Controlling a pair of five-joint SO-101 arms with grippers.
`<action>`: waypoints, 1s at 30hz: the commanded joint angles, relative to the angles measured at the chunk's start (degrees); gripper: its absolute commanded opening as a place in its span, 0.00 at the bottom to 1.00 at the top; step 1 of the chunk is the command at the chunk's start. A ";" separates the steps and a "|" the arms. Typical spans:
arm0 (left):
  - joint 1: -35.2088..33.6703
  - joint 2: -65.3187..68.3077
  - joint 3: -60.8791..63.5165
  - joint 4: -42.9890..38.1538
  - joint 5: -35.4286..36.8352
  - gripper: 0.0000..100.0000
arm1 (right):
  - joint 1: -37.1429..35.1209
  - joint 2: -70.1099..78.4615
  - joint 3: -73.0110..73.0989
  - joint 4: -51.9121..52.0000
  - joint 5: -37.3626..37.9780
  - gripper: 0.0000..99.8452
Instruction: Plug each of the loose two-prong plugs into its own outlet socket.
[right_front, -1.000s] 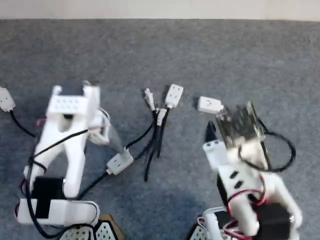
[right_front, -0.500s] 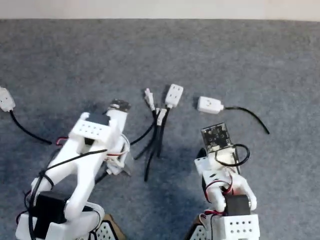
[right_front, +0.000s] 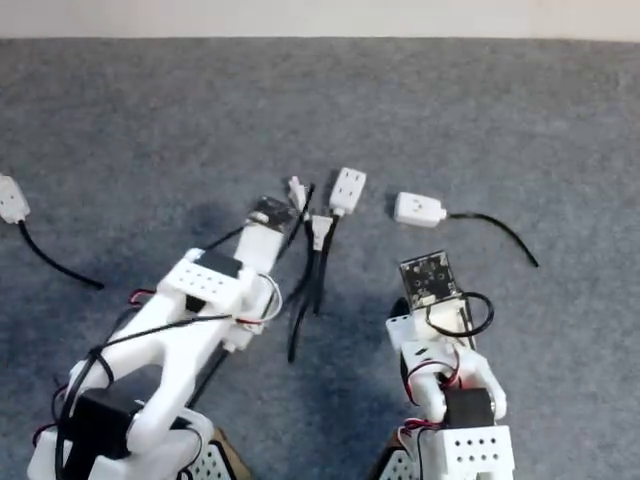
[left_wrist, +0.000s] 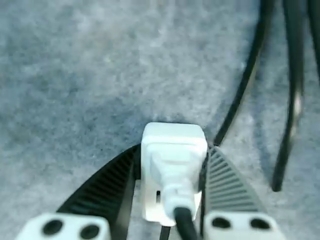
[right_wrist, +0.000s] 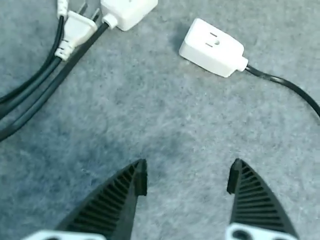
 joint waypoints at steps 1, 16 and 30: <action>-9.98 -0.48 -4.53 -0.79 0.35 0.00 | 0.22 -0.57 0.92 -1.45 0.62 0.25; -38.81 28.70 -57.10 5.89 3.60 0.00 | -1.54 -0.57 1.27 -1.45 0.62 0.25; -43.82 79.69 -129.71 30.86 6.95 0.01 | -1.54 -0.57 1.36 -1.54 0.62 0.25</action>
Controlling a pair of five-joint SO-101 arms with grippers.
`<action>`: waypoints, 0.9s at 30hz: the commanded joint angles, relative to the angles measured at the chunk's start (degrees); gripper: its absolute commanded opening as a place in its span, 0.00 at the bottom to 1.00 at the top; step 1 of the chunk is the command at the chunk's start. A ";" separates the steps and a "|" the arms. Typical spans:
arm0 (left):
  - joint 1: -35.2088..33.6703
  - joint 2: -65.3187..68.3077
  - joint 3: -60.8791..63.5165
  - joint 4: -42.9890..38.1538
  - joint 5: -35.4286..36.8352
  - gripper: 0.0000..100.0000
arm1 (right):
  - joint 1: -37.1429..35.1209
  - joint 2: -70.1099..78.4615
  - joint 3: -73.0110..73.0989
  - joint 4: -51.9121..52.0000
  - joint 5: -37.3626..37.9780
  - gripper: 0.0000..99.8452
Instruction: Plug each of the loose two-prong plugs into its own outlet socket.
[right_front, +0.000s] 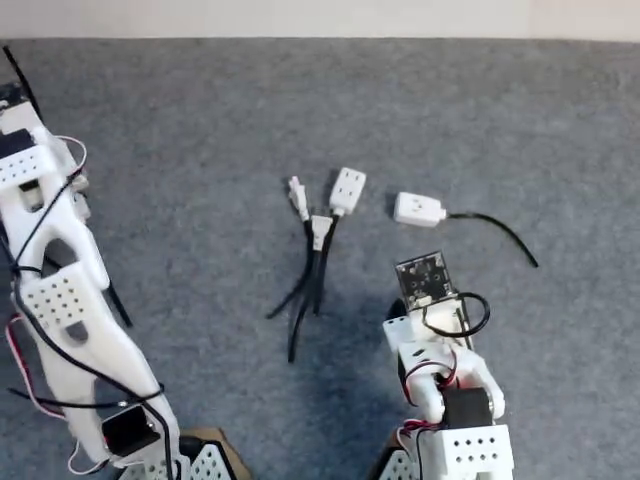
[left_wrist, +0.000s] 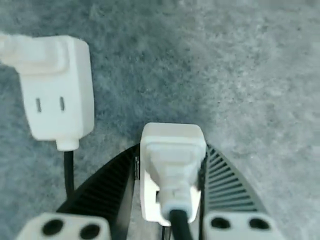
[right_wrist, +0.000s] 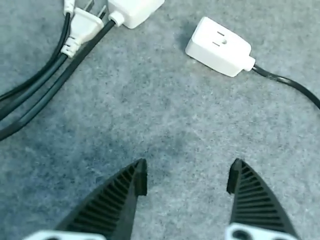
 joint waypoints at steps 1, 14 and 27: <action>0.04 7.96 -23.34 9.85 0.62 0.01 | -0.57 -0.57 1.10 -1.54 0.62 0.25; 0.75 10.42 -36.62 23.47 0.88 0.31 | -0.66 -0.57 1.10 -1.54 0.62 0.25; 6.46 -10.24 -14.99 24.44 8.70 0.31 | -0.66 -0.57 1.10 -1.54 0.62 0.25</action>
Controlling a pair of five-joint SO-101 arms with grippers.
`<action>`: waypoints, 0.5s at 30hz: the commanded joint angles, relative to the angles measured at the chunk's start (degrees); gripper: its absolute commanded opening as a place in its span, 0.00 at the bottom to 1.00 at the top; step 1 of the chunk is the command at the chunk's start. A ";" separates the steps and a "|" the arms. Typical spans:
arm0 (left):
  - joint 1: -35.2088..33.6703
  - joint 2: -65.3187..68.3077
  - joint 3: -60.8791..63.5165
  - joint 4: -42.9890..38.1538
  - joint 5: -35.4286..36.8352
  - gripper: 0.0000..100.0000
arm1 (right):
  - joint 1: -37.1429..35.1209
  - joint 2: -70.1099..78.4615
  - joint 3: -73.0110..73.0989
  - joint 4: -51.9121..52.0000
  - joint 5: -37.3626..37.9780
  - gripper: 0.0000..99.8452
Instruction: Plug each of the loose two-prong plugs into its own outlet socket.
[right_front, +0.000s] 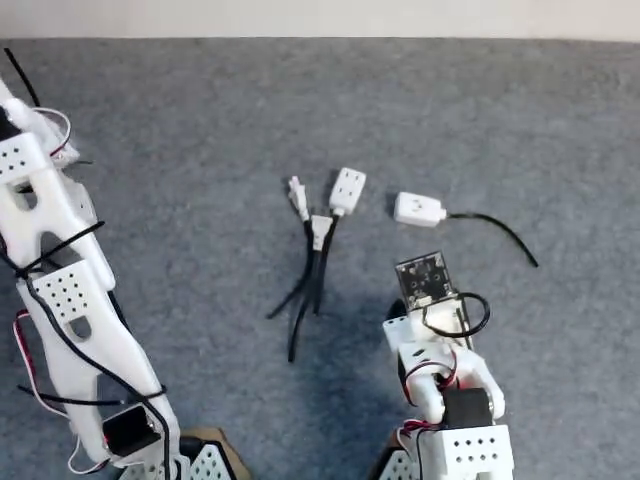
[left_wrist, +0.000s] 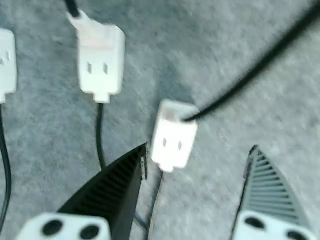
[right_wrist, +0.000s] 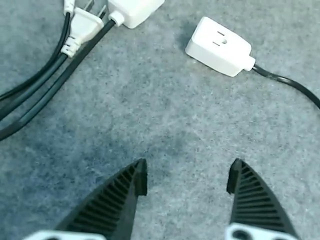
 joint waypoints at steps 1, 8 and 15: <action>5.76 -12.26 15.25 0.35 0.53 0.31 | -0.66 -0.57 1.10 -1.45 0.62 0.25; 23.96 -35.65 49.01 -0.62 0.35 0.31 | -0.57 -0.57 0.92 -1.45 0.62 0.25; 41.63 -38.64 61.85 -19.78 3.69 0.31 | -0.48 -0.57 0.75 -1.19 0.62 0.25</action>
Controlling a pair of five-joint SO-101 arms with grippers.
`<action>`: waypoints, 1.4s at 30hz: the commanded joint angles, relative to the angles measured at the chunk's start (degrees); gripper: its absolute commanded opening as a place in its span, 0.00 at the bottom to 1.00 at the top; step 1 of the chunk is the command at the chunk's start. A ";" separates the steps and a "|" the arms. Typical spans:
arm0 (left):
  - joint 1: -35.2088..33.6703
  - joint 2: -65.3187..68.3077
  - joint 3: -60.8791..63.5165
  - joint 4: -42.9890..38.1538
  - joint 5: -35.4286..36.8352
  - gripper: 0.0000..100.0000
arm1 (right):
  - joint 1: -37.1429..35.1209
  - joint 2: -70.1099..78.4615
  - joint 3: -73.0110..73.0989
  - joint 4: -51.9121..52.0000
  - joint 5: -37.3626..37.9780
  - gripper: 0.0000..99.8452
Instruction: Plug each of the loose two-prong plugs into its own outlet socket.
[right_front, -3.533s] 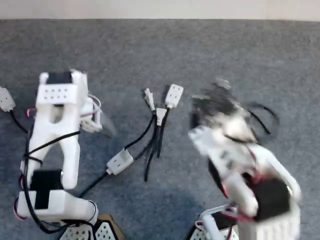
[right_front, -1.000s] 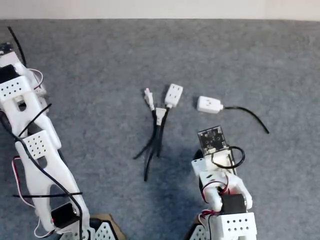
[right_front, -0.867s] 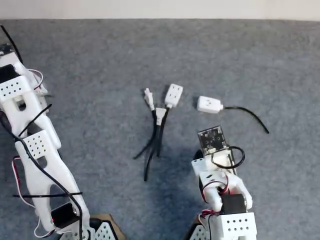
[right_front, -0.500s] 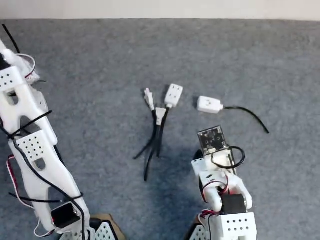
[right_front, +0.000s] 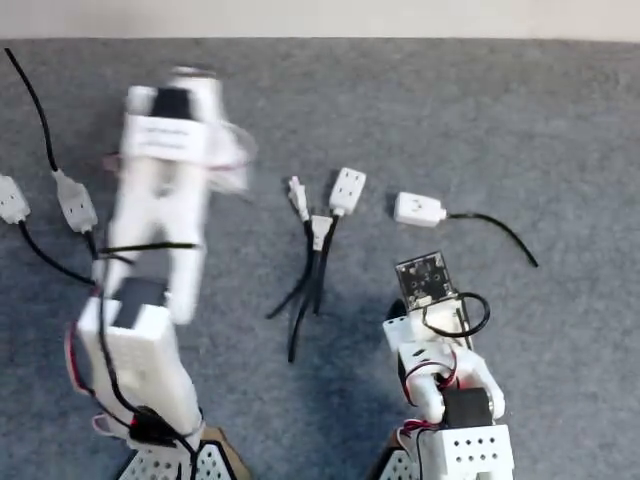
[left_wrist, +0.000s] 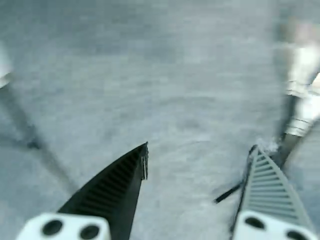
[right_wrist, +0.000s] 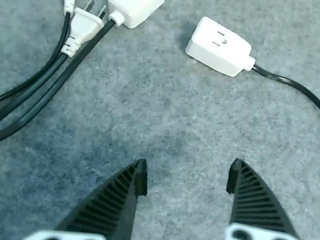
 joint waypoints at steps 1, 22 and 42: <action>5.85 -1.27 3.21 -13.36 5.36 0.31 | -0.48 -0.57 0.75 -1.19 0.62 0.25; 16.40 20.00 -21.41 -17.23 12.13 0.31 | -0.57 -0.57 0.75 -1.36 0.62 0.25; 16.75 29.49 -21.14 -17.41 8.97 0.04 | -0.66 -0.57 0.92 -1.36 0.70 0.25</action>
